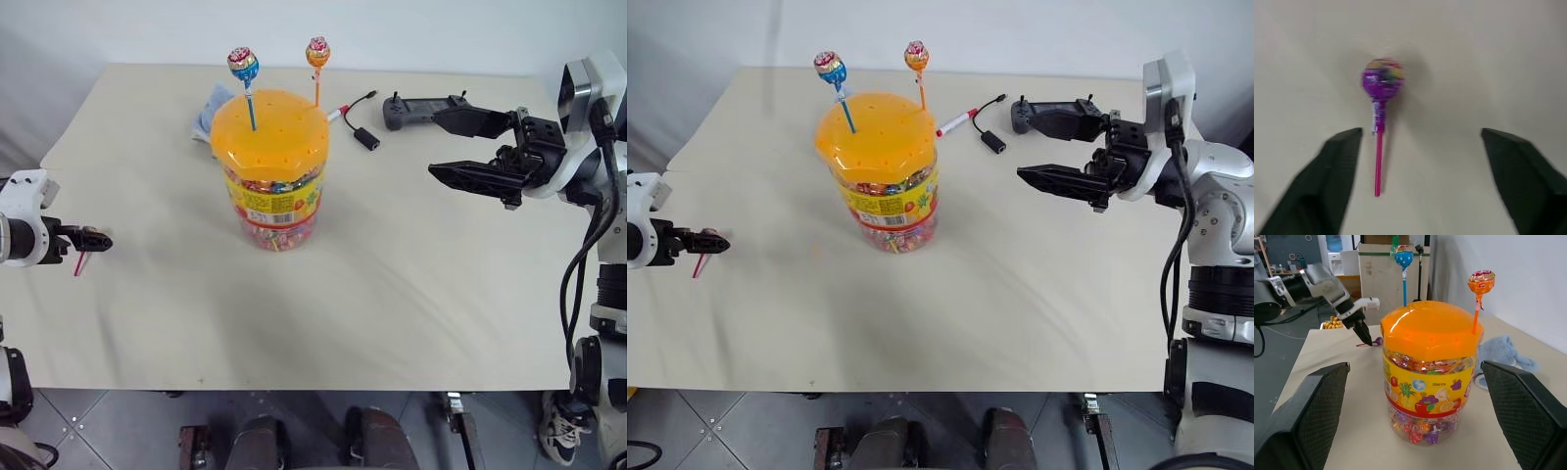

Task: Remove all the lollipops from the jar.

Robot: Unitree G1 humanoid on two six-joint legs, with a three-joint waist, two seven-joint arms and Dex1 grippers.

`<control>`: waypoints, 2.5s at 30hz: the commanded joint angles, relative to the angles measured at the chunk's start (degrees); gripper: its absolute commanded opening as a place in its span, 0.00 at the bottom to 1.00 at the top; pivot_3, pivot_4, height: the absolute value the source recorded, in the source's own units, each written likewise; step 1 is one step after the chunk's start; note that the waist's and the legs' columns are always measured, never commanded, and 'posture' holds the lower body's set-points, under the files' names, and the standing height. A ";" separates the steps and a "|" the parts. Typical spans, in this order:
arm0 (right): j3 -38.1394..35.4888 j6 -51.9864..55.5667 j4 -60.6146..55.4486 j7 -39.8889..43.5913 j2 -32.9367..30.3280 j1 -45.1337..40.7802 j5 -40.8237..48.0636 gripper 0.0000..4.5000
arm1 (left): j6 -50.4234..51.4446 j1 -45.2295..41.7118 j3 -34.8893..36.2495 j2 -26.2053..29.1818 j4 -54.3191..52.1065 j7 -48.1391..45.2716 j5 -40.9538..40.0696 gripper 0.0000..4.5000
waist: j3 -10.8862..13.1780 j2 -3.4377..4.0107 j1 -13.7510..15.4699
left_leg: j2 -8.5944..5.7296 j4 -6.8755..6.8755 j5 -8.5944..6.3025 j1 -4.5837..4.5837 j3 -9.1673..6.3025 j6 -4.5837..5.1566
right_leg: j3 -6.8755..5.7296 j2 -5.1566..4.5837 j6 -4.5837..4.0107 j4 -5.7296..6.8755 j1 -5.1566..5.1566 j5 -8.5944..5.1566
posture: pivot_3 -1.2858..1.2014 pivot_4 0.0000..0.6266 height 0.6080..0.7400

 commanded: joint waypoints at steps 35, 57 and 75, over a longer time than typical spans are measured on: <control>-7.21 5.56 -17.47 -9.43 -1.57 7.52 7.07 1.00 | -54.47 -14.80 4.17 -27.53 0.81 -25.60 -19.49 0.99 | -0.02 -0.05 1.70 | -0.07 0.22 -0.02 -0.03 0.07 0.03 | 0.08 -0.01 0.00 0.00 0.04 0.00 | 0.52 0.24 1.00; -11.75 4.45 -21.66 -14.05 -4.32 13.91 8.92 1.00 | -59.71 -31.73 6.20 -30.04 14.84 -26.35 -17.68 0.01 | -0.01 -0.06 1.44 | -0.04 0.45 -0.07 -0.14 0.04 0.12 | -0.03 -0.01 0.00 -0.01 0.04 0.00 | 0.52 0.24 1.00; -6.12 4.22 -13.92 -0.06 -8.50 9.13 7.06 1.00 | -13.22 -18.67 1.32 -8.45 0.78 1.91 -3.76 0.01 | 0.00 -0.07 1.47 | -0.03 0.34 -0.07 -0.06 0.05 0.12 | 0.08 -0.01 0.00 0.01 0.02 0.00 | 0.52 0.24 1.00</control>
